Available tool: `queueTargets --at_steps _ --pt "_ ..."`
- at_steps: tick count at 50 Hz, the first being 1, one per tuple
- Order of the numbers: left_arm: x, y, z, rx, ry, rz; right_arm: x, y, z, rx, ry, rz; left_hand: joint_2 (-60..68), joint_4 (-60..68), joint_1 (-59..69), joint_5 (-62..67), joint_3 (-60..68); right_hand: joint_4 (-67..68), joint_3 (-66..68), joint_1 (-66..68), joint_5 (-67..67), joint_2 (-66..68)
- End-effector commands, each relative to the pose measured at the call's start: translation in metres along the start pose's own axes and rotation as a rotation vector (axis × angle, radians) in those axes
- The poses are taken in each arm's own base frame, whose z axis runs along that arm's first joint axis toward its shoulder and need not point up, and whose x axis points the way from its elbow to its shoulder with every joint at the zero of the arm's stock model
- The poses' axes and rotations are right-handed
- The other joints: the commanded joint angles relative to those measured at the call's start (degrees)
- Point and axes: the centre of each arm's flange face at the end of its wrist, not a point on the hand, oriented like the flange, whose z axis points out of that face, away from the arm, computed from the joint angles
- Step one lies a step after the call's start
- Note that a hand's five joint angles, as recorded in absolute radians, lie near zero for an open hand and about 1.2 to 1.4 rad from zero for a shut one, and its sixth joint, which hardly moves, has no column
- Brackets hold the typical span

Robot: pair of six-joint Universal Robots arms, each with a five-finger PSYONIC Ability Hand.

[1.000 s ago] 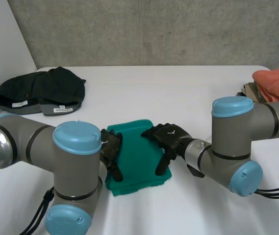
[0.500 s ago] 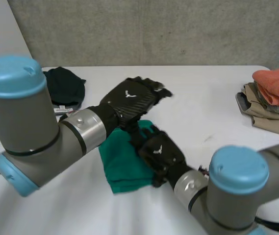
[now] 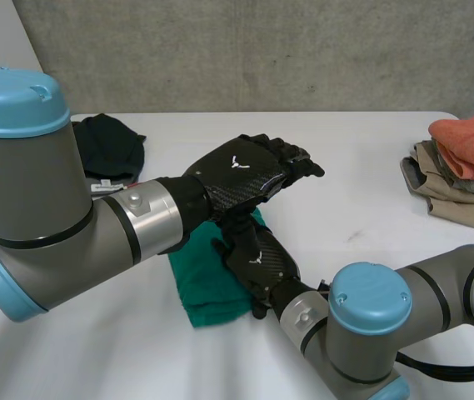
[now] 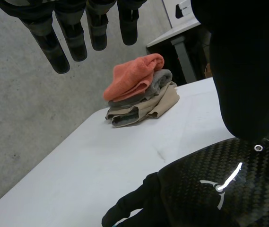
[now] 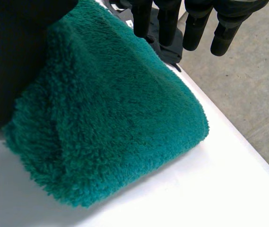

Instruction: Fold the laundry.

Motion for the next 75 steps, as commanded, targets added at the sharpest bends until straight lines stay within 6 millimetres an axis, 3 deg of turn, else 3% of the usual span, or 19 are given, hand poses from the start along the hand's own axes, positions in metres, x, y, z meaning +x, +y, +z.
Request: queueTargets --at_steps 1,6,8,9,16,28,29,34,39,43,44,51,55,59,65,72,73,74,75 --pt "-0.001 -0.001 0.0 0.004 -0.002 0.002 0.004 -0.004 0.01 0.025 0.011 -0.002 -0.89 -0.66 -0.13 -1.76 -1.24 7.19 7.2 6.67 6.99 7.19" --pt "-0.001 -0.003 0.0 0.008 -0.003 0.003 0.008 -0.007 0.02 0.05 0.022 0.002 -0.89 -0.66 -0.13 -1.76 -1.24 28.51 28.53 28.0 28.31 28.51" --pt "-0.002 -0.003 0.0 0.009 -0.005 0.006 0.008 -0.007 0.024 0.059 0.018 0.004 -0.89 -0.66 -0.13 -1.76 -1.24 47.48 47.49 46.96 47.28 47.48" --pt "-0.002 -0.003 0.0 0.009 -0.005 0.006 0.01 -0.01 0.028 0.072 0.019 0.005 -0.89 -0.66 -0.13 -1.76 -1.24 67.17 67.19 66.66 66.98 67.17" --pt "-0.015 -0.006 -0.001 0.017 -0.041 0.01 0.034 -0.034 0.04 0.157 0.091 0.021 -0.72 -0.49 0.04 -1.59 -1.08 67.37 67.39 66.86 67.18 67.37" --pt "-0.033 -0.027 -0.007 0.087 -0.105 -0.013 0.198 -0.088 0.045 0.387 0.457 -0.024 -0.72 -0.49 0.04 -1.59 -1.08 67.37 67.39 66.86 67.18 67.37" --pt "-0.033 -0.027 -0.007 0.092 -0.106 -0.013 0.227 -0.092 0.042 0.427 0.524 -0.039 -0.72 -0.49 0.04 -1.59 -1.08 67.37 67.39 66.86 67.18 67.37" --pt "-0.032 -0.036 -0.007 0.133 -0.107 -0.002 0.312 -0.101 0.02 0.555 0.7 -0.076 -0.89 -0.66 -0.13 -1.75 -1.24 67.37 67.39 66.86 67.18 67.37" --pt "-0.03 -0.042 -0.011 0.149 -0.107 -0.002 0.394 -0.081 -0.017 0.619 0.814 -0.099 -0.89 -0.66 -0.13 -1.76 -1.24 67.37 67.39 66.86 67.18 67.37" --pt "-0.028 -0.041 -0.011 0.146 -0.101 -0.007 0.444 -0.038 -0.045 0.589 0.863 -0.089 -0.89 -0.66 -0.13 -1.76 -1.24 67.37 67.39 66.86 67.18 67.37" --pt "-0.028 -0.04 -0.011 0.144 -0.1 -0.009 0.46 -0.01 -0.055 0.56 0.867 -0.072 -0.89 -0.66 -0.13 -1.76 -1.24 67.37 67.39 66.86 67.18 67.37" --pt "-0.025 -0.034 -0.009 0.128 -0.092 -0.02 0.472 0.094 -0.063 0.462 0.724 -0.016 -0.72 -0.49 0.04 -1.59 -1.08 67.37 67.39 66.86 67.18 67.37" --pt "-0.023 -0.027 -0.006 0.11 -0.082 -0.033 0.458 0.179 -0.081 0.324 0.641 0.081 -0.56 -0.32 0.2 -1.42 -0.91 67.37 67.39 66.86 67.18 67.37" --pt "-0.018 -0.023 -0.003 0.1 -0.067 -0.038 0.46 0.212 -0.113 0.258 0.653 0.108 -0.56 -0.32 0.2 -1.42 -0.91 67.37 67.39 66.86 67.18 67.37" --pt "-0.016 -0.021 -0.001 0.097 -0.059 -0.04 0.463 0.21 -0.134 0.236 0.616 0.087 -0.39 -0.15 0.37 -1.25 -0.74 67.37 67.39 66.86 67.18 67.37" --pt "-0.013 -0.021 -0.001 0.096 -0.055 -0.04 0.468 0.172 -0.14 0.261 0.606 0.045 -0.39 -0.15 0.37 -1.25 -0.74 63.93 63.95 63.42 63.74 63.93" --pt "-0.013 -0.022 -0.001 0.099 -0.054 -0.039 0.468 0.169 -0.14 0.262 0.605 0.042 -0.39 -0.15 0.37 -1.25 -0.74 55.07 55.09 54.56 54.88 55.07" --pt "-0.012 -0.023 -0.001 0.1 -0.052 -0.038 0.468 0.163 -0.142 0.262 0.604 0.049 -0.55 -0.32 0.21 -1.42 -0.91 21.84 21.86 21.33 21.65 21.84" --pt "-0.011 -0.024 -0.001 0.102 -0.051 -0.036 0.467 0.161 -0.142 0.26 0.605 0.054 -0.56 -0.32 0.2 -1.42 -0.91 8.19 8.21 7.68 7.99 8.19"
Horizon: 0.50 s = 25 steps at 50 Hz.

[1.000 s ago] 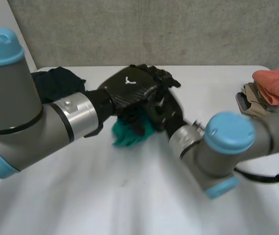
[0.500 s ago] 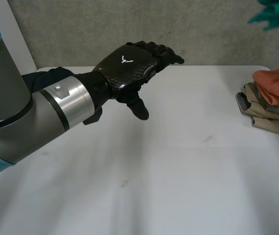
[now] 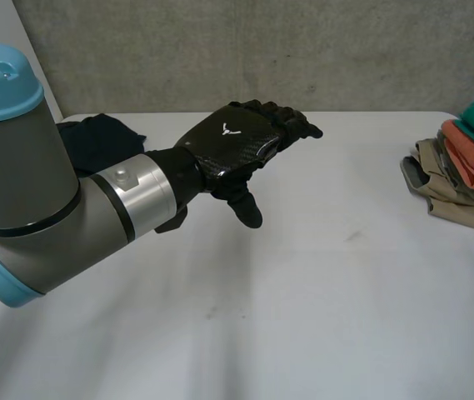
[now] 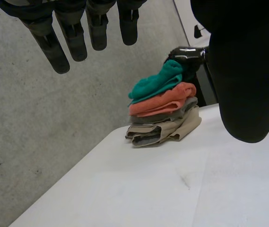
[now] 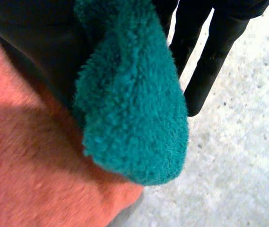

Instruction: Fold the laundry.

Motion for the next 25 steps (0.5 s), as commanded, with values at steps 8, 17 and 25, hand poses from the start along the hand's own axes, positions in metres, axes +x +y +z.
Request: queueTargets --at_steps 8,17,25 --pt "0.005 -0.005 -0.001 0.012 0.008 0.003 -0.008 -0.043 -0.006 -0.109 0.08 0.146 -0.56 -0.32 0.2 -1.42 -0.91 -56.9 -56.2 -50.64 -55.35 -55.32" --pt "0.017 -0.011 -0.002 0.027 0.035 0.011 0.014 -0.056 -0.038 -0.364 0.345 0.106 -0.89 -0.66 -0.13 -1.76 -1.24 -56.9 -56.2 -50.64 -55.35 -55.32" --pt "0.018 -0.026 -0.007 0.065 0.031 0.031 0.073 -0.119 -0.05 -0.429 0.612 -0.3 -0.89 -0.66 -0.13 -1.76 -1.24 -56.9 -56.2 -50.64 -55.35 -55.32"
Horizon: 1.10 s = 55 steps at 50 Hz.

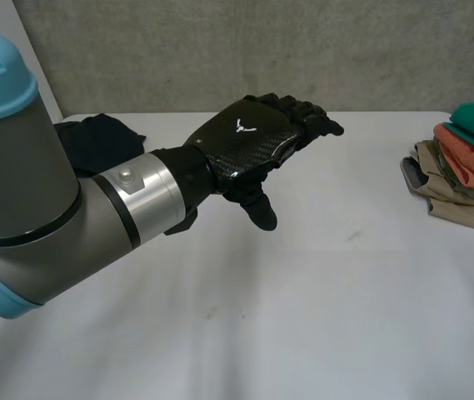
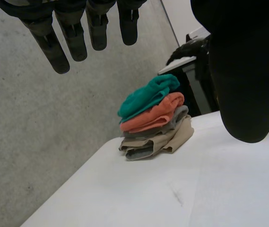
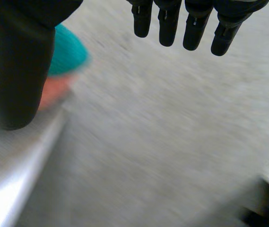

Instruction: Fold the laundry.

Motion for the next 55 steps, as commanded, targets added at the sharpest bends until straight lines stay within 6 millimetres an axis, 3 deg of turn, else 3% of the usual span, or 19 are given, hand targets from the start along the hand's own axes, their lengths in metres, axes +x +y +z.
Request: queueTargets --at_steps 1,3,4,7,8,11,13,15,16,18,20,21,25,30,37,47,51,54,55 --pt "-0.001 -0.014 -0.003 0.037 -0.007 0.018 0.036 -0.064 -0.002 0.1 0.235 -0.266 -0.89 -0.66 -0.13 -1.76 -1.24 -2.48 -2.41 -2.95 -2.74 -2.44" --pt "-0.004 -0.019 -0.005 0.05 -0.015 0.016 0.026 -0.094 -0.002 0.213 0.234 -0.283 -0.89 -0.66 -0.13 -1.76 -1.24 -2.48 -2.41 -2.95 -2.74 -2.44" --pt "-0.004 -0.021 -0.005 0.056 -0.018 0.017 0.017 -0.124 -0.006 0.33 0.237 -0.289 -1.06 -0.83 -0.3 -1.92 -1.41 -2.48 -2.41 -2.95 -2.74 -2.44" --pt "-0.012 -0.034 -0.009 0.095 -0.046 0.027 -0.002 -0.164 -0.019 0.484 0.21 -0.269 -1.06 -0.83 -0.3 -1.93 -1.41 -2.48 -2.41 -2.95 -2.74 -2.44" --pt "-0.016 -0.037 -0.011 0.105 -0.06 0.031 -0.021 -0.181 -0.031 0.558 0.17 -0.235 -0.89 -0.66 -0.13 -1.76 -1.25 -2.48 -2.41 -2.95 -2.74 -2.44" --pt "-0.053 -0.044 -0.022 0.131 -0.204 0.037 -0.057 -0.197 -0.049 0.635 0.058 -0.176 -1.06 -0.83 -0.3 -1.92 -1.41 -2.48 -2.41 -2.95 -2.74 -2.44" --pt "-0.08 -0.043 -0.03 0.129 -0.311 0.038 -0.102 -0.198 -0.068 0.655 -0.101 -0.13 -0.89 -0.66 -0.13 -1.76 -1.25 -2.48 -2.41 -2.95 -2.74 -2.44" --pt "-0.121 -0.035 -0.042 0.114 -0.465 0.048 -0.133 -0.192 -0.083 0.642 -0.218 -0.11 -1.06 -0.83 -0.3 -1.92 -1.41 -2.48 -2.41 -2.95 -2.74 -2.44" --pt "-0.134 -0.033 -0.047 0.111 -0.513 0.053 -0.162 -0.181 -0.098 0.622 -0.324 -0.098 -1.06 -0.83 -0.3 -1.92 -1.41 -2.48 -2.41 -2.95 -2.74 -2.44" --pt "-0.173 -0.021 -0.06 0.097 -0.64 0.071 -0.186 -0.169 -0.113 0.592 -0.415 -0.092 -1.06 -0.83 -0.3 -1.92 -1.41 -2.48 -2.41 -2.95 -2.74 -2.44" --pt "-0.198 -0.002 -0.065 0.069 -0.692 0.078 -0.212 -0.147 -0.132 0.53 -0.502 -0.106 -1.06 -0.83 -0.3 -1.92 -1.41 -2.48 -2.41 -2.95 -2.74 -2.44" --pt "-0.221 0.019 -0.067 0.034 -0.733 0.095 -0.218 -0.14 -0.137 0.502 -0.519 -0.114 -0.89 -0.66 -0.13 -1.76 -1.25 -2.48 -2.41 -2.95 -2.74 -2.44" --pt "-0.271 0.067 -0.076 -0.061 -0.807 0.193 -0.238 -0.103 -0.156 0.362 -0.585 -0.177 0.62 0.85 1.38 -0.24 0.27 -2.48 -2.41 -2.95 -2.74 -2.44" --pt "-0.315 0.136 -0.076 -0.174 -0.82 0.277 -0.263 -0.062 -0.172 0.195 -0.675 -0.241 1.63 1.86 2.39 0.77 1.28 -2.48 -2.41 -2.95 -2.74 -2.44" --pt "-0.342 0.211 -0.072 -0.243 -0.802 0.267 -0.273 -0.03 -0.182 0.068 -0.694 -0.292 3.31 3.54 4.07 2.45 2.96 -2.48 -2.41 -2.95 -2.74 -2.44" --pt "-0.354 0.258 -0.067 -0.273 -0.797 0.296 -0.273 -0.022 -0.187 0.045 -0.698 -0.286 14.9 15.13 15.66 14.04 14.55 -2.48 -2.41 -2.95 -2.74 -2.44" --pt "-0.358 0.27 -0.064 -0.265 -0.798 0.305 -0.272 -0.02 -0.188 0.034 -0.695 -0.284 33.37 33.6 34.13 32.5 33.01 -2.48 -2.41 -2.95 -2.74 -2.44" --pt "-0.359 0.272 -0.061 -0.243 -0.804 0.329 -0.272 -0.02 -0.189 0.031 -0.695 -0.283 67.95 68.19 68.71 67.09 67.6 -2.48 -2.41 -2.95 -2.74 -2.44" --pt "-0.359 0.27 -0.058 -0.225 -0.817 0.35 -0.272 -0.019 -0.188 0.03 -0.694 -0.283 68.05 68.28 68.81 67.19 67.7 -2.48 -2.41 -2.95 -2.74 -2.44"
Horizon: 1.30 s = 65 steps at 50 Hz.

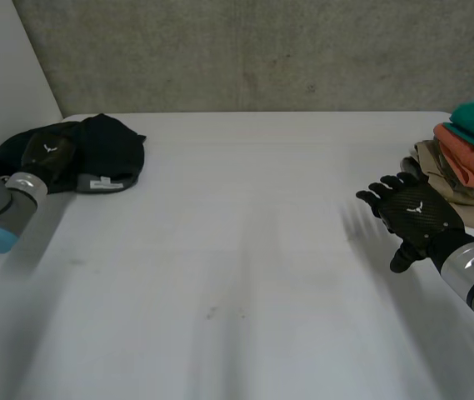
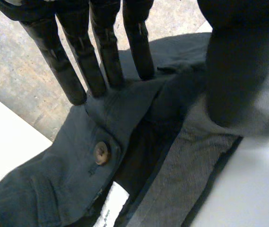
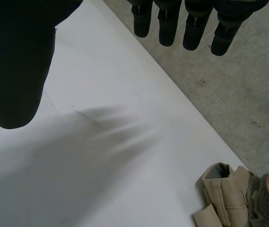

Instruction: Fold the laundry.

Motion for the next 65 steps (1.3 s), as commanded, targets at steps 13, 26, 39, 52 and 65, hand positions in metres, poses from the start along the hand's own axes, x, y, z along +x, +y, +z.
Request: queueTargets --at_steps 13,26,39,52,65 --pt "0.032 -0.153 -0.046 0.263 -0.022 -0.14 0.011 0.0 -0.001 -0.024 0.079 -0.005 43.41 44.18 42.03 44.52 44.34 -2.48 -2.4 -2.96 -2.74 -2.42" --pt "0.194 -0.268 -0.148 0.314 0.423 -0.452 0.032 -0.017 -0.01 -0.018 0.231 0.068 43.41 44.18 42.03 44.52 44.34 -2.48 -2.4 -2.96 -2.74 -2.42" --pt "0.24 -0.265 -0.151 0.263 0.369 -0.392 0.026 -0.014 -0.012 -0.019 0.202 0.125 -17.59 -16.82 -18.97 -16.48 -16.66 -2.48 -2.4 -2.96 -2.74 -2.42" --pt "0.082 -0.134 -0.072 0.025 0.012 -0.026 0.02 -0.008 -0.008 -0.036 0.184 0.125 -21.84 -21.07 -23.22 -20.73 -20.91 -2.48 -2.4 -2.96 -2.74 -2.42" --pt "0.061 -0.065 -0.034 0.039 0.113 -0.022 0.016 0.003 -0.003 -0.073 0.17 0.133 -17.47 -16.7 -18.85 -16.36 -16.54 -2.48 -2.4 -2.96 -2.74 -2.42"
